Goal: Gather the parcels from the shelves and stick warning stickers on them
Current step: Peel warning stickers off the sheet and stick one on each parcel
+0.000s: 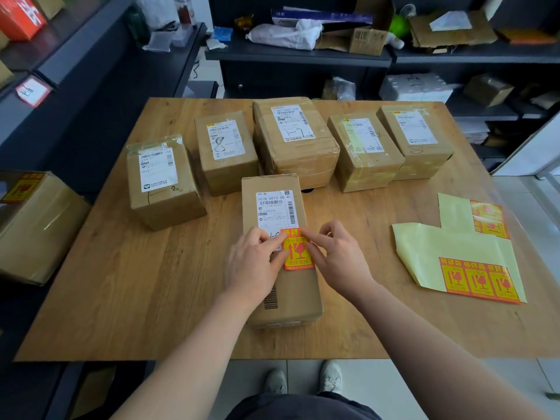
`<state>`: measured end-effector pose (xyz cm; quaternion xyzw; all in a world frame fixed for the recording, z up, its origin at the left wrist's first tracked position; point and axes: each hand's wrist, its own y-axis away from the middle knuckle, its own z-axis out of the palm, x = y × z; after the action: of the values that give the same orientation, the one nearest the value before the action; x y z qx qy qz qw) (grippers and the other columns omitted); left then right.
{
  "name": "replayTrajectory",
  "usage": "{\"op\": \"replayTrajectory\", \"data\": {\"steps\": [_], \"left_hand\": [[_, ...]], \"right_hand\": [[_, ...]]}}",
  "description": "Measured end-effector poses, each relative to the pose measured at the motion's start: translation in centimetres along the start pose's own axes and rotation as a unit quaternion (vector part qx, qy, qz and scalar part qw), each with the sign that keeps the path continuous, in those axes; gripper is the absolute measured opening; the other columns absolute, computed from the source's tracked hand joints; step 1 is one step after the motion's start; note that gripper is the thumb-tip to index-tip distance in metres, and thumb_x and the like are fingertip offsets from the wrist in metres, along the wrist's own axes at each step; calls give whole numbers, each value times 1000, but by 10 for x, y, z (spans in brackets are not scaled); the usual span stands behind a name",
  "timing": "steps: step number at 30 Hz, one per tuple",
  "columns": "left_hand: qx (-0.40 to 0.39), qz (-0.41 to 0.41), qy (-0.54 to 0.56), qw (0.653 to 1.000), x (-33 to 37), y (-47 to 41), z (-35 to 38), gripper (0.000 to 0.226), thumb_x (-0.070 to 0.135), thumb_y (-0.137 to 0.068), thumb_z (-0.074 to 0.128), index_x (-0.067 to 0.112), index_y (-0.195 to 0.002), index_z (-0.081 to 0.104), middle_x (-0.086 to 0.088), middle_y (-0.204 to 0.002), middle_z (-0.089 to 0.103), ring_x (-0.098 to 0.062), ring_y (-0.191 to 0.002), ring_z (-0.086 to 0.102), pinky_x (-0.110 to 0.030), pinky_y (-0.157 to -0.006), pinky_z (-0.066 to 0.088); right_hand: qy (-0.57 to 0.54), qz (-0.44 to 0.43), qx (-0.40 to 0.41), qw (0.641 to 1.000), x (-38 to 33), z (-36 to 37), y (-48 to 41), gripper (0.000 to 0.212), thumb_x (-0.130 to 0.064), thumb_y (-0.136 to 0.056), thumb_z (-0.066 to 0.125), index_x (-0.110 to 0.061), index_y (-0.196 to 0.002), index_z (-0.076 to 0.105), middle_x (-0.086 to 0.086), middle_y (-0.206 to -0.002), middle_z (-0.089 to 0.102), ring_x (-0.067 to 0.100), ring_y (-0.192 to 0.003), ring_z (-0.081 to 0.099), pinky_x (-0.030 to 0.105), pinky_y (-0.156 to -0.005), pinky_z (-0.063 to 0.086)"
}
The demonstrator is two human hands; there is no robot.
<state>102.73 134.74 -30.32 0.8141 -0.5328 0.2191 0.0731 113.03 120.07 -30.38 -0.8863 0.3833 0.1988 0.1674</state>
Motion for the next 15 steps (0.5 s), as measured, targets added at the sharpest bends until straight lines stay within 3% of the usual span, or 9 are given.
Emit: {"op": "replayTrajectory", "data": {"steps": [4,6,11,13,15], "left_hand": [[-28,23,-84,996,-9,0,-2,55,65,-86,41,44,-136,47,2,-124,46,-22,-115,38,-39,-94,28],[-76,15,-93,993,-13,2,-2,64,70,-82,29,49,-142,34,2,-146,30,-22,-134,19,-41,-107,15],[-152,14,-1,988,-19,6,-4,73,66,-83,34,43,-149,16,8,-158,0,-12,-143,-14,-41,-116,3],[-169,-3,69,983,-19,7,-5,71,53,-92,46,35,-152,14,12,-159,-6,-7,-142,-20,-42,-120,1],[-174,-17,114,978,-19,7,-5,69,36,-97,49,27,-153,10,14,-159,-10,-4,-142,-24,-42,-121,-1]], "right_hand": [[104,-16,-66,992,9,0,3,46,-46,-98,35,-37,-143,39,2,-117,45,19,-98,51,36,-82,41],[121,-16,-87,989,10,-2,4,51,-51,-98,25,-40,-147,26,1,-125,40,18,-108,47,35,-86,37],[134,-7,-152,979,13,-7,4,58,-58,-96,20,-41,-150,6,0,-147,23,18,-126,36,36,-102,33],[118,-14,-166,979,11,-10,-1,62,-57,-97,23,-38,-152,2,-1,-158,8,21,-141,19,40,-113,22],[110,-60,-182,975,6,-9,-4,62,-53,-99,22,-33,-152,-2,-3,-161,-8,16,-147,-9,41,-120,3]]}}
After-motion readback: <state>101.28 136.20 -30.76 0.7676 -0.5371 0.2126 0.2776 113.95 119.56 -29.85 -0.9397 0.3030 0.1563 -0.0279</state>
